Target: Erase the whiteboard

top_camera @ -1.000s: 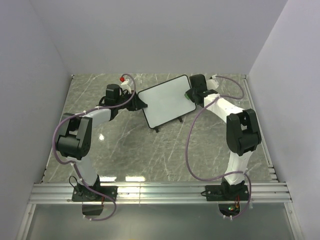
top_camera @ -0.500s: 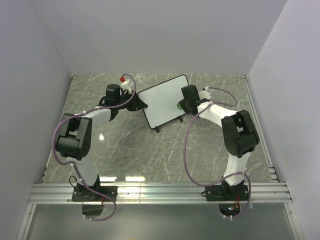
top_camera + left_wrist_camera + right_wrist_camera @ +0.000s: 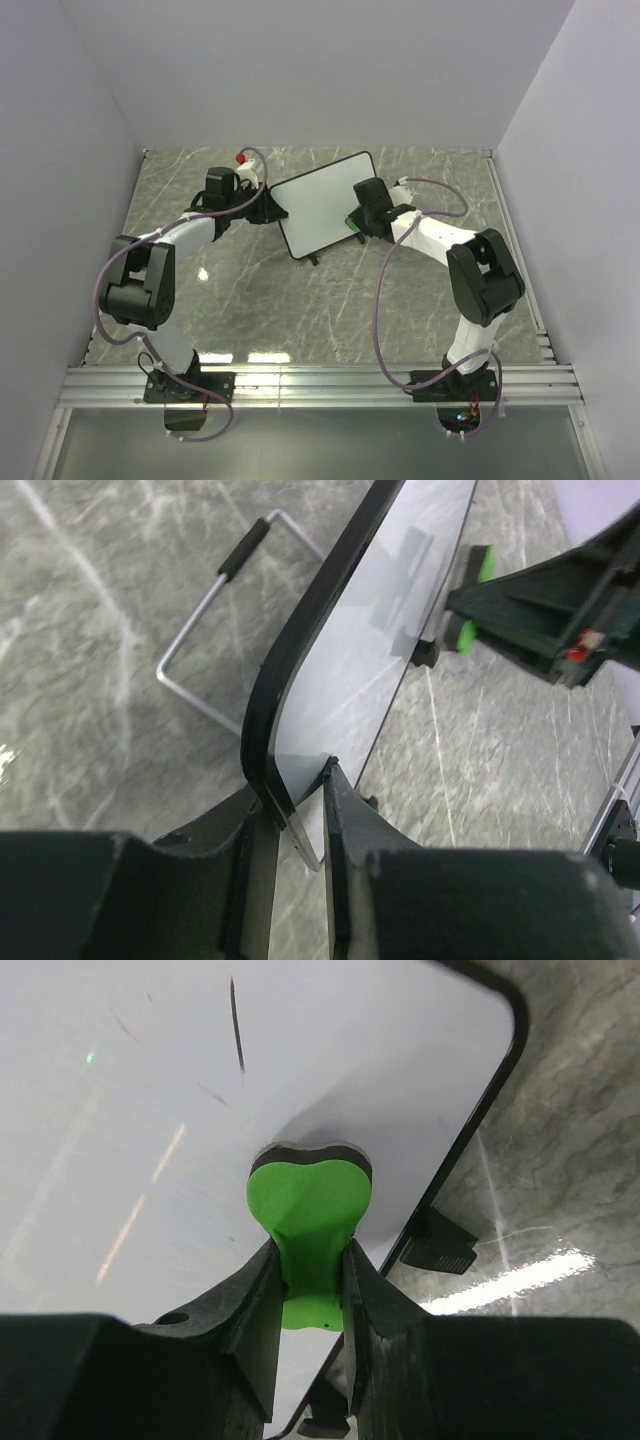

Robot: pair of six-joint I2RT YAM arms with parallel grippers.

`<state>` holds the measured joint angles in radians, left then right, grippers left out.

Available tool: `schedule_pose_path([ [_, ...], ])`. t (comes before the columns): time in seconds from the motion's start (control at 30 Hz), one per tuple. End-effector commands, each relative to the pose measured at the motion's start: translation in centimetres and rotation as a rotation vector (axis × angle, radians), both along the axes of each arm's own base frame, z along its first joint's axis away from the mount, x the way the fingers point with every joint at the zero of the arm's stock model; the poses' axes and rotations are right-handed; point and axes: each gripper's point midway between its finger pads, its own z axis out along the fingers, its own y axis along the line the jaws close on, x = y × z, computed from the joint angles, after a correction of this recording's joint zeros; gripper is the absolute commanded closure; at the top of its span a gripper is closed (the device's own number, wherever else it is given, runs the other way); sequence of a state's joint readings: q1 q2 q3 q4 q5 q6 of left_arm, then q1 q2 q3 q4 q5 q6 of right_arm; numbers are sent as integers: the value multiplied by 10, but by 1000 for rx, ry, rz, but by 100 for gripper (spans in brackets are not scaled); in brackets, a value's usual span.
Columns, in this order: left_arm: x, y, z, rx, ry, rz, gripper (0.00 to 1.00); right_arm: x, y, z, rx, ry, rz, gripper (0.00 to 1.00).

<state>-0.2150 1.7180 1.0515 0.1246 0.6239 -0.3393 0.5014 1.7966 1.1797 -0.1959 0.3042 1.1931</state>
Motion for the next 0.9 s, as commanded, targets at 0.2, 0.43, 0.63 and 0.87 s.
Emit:
schedule_pose_path([
  [0.2, 14, 48, 5, 120, -45, 116, 79, -11, -35, 52, -60, -88, -5, 100],
  [0.43, 10, 71, 36, 28, -73, 178, 37, -34, -70, 46, -150, -58, -20, 100],
  [0.63, 11, 96, 75, 11, -130, 249, 18, -64, -89, 9, -221, 39, -7, 100],
  [0.87, 5, 114, 110, -21, -165, 423, 19, -80, -76, -36, -272, 244, 130, 57],
])
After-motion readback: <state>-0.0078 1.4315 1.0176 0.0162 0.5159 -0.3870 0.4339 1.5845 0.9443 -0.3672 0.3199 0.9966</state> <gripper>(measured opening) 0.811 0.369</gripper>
